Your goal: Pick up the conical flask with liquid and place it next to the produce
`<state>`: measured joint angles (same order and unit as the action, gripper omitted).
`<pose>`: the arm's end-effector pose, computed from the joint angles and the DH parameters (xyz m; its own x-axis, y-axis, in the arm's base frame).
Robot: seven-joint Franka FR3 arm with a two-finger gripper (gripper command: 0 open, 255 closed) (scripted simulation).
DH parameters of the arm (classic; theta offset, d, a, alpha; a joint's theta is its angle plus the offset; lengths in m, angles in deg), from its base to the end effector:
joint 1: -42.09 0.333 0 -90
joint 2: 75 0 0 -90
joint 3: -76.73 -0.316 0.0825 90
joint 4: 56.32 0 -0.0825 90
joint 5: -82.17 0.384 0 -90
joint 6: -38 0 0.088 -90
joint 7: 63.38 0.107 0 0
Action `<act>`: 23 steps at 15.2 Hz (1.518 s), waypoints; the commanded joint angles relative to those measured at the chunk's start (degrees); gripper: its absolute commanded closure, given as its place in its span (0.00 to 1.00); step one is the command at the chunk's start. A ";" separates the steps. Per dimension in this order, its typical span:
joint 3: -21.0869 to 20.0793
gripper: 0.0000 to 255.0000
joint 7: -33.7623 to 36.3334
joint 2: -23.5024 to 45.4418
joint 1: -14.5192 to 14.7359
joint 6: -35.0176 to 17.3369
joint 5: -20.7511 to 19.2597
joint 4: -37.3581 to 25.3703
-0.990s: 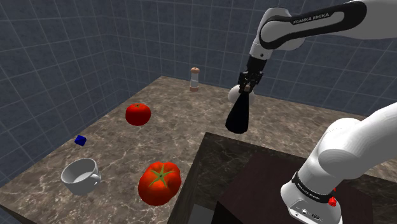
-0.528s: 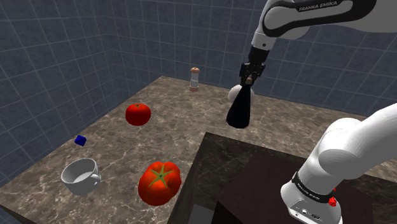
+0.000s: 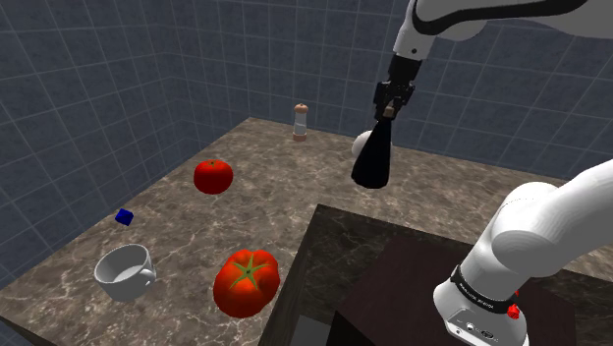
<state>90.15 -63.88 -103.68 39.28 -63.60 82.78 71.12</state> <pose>0.3892 -0.1274 0.5643 0.9674 -0.2502 0.0386 -0.2440 -0.9621 -0.1215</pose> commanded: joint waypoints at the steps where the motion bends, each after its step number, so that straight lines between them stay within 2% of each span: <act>1: -0.11 1.00 0.16 0.01 0.06 1.47 0.06 -1.59; 23: -0.32 1.00 1.09 4.48 0.91 18.06 1.04 -22.62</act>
<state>89.79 -62.80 -99.68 40.13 -46.32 83.71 49.85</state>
